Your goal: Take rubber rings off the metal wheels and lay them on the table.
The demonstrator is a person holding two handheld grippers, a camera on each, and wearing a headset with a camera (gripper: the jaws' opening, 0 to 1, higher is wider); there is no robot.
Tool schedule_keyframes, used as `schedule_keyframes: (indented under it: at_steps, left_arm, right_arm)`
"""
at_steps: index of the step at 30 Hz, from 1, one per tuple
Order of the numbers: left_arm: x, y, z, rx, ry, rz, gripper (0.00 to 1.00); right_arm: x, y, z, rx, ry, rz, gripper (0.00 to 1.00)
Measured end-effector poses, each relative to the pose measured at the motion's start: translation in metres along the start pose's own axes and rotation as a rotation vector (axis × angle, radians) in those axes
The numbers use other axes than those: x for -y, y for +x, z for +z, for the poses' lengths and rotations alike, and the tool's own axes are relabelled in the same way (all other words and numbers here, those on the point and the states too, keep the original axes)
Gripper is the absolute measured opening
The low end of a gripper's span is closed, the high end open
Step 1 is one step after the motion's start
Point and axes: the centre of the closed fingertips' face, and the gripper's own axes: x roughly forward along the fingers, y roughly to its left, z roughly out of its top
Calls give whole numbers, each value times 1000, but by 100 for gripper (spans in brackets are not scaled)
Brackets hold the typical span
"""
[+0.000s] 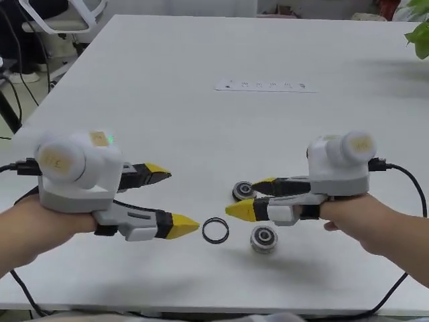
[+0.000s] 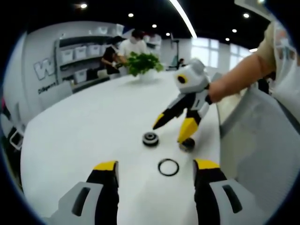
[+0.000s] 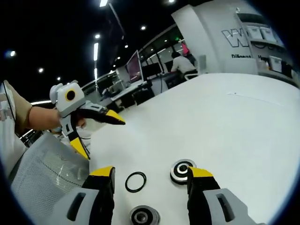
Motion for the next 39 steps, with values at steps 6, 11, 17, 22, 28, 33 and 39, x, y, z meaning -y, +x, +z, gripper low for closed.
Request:
schedule_keyframes:
  at_steps: [6, 11, 17, 22, 28, 33, 39]
  left_arm:
    - [-6, 9, 3, -6, 5, 0, 66]
    - [-13, 16, 4, -14, 7, 1, 66]
    - [-20, 25, 7, -23, 14, -3, 67]
    - [-24, 34, 9, -25, 18, -5, 67]
    - [-28, 46, 13, -25, 23, -8, 66]
    - [-27, 56, 16, -25, 28, -23, 65]
    - [-26, 68, 17, -29, 37, -36, 64]
  right_arm:
    - [14, -6, 0, -8, -49, -47, 67]
    - [20, -10, -3, -31, -94, -75, 77]
    - [26, -9, -7, -54, -141, -92, 86]
    - [30, -8, -9, -57, -154, -96, 88]
    - [40, -9, -9, -40, -184, -116, 87]
    - [44, -9, -8, -18, -196, -119, 80]
    - [45, -7, -11, -20, -209, -109, 72]
